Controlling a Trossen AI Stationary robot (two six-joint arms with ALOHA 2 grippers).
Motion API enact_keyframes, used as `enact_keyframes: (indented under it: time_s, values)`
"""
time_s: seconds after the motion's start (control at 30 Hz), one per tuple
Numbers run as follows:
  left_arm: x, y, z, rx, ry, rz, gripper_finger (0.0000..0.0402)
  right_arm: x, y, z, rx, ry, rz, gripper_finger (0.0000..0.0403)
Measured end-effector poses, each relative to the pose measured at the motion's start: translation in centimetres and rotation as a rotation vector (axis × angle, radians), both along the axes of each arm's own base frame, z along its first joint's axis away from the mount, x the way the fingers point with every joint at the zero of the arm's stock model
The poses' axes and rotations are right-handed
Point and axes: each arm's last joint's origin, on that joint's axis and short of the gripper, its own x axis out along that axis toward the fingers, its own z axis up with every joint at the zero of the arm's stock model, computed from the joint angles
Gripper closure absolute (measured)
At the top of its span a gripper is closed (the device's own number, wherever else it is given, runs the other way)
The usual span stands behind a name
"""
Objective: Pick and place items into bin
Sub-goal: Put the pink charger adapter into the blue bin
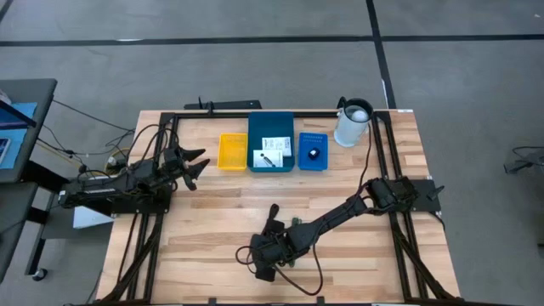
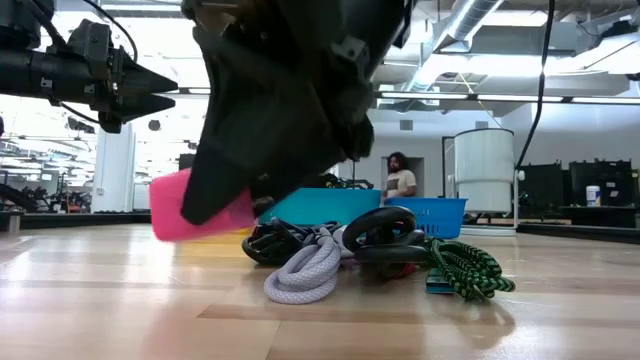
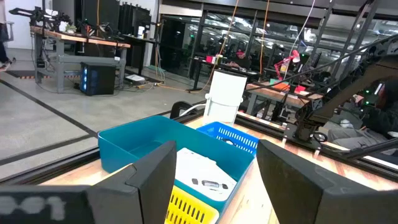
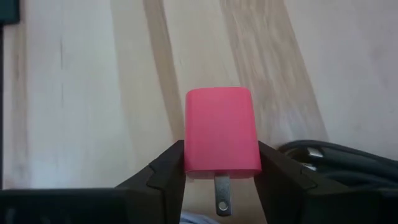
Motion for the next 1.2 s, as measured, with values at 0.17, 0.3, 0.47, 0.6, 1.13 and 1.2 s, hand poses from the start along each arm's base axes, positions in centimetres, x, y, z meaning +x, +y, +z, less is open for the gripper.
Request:
enact_keyframes:
  time_s: [0.17,0.3,0.47,0.6,1.13,1.2]
  values:
    - [0.0,0.0,0.0,0.0,0.0,0.0,0.0189,0.1,-0.2,0.9,-0.017,0.026,-0.006,0.0241]
    - [0.0,0.0,0.0,0.0,0.001,0.0,0.0189,-0.1,-0.3,1.8,-0.053,0.071,0.007,0.0252]
    - [0.0,0.0,0.0,0.0,0.0,0.0,0.0189,0.0,-0.9,2.9,-0.094,0.103,-0.002,0.0253]
    - [0.0,0.0,0.0,0.0,0.001,0.0,0.0189,0.0,-1.6,3.7,-0.123,0.143,0.006,0.0247]
    - [0.0,0.0,0.0,0.0,0.0,0.0,0.0189,-1.7,-6.2,10.5,-0.236,0.251,0.032,0.0253]
    - [0.0,0.0,0.0,0.0,0.0,0.0,0.0189,-2.2,-6.9,11.4,-0.24,0.262,0.027,0.0253]
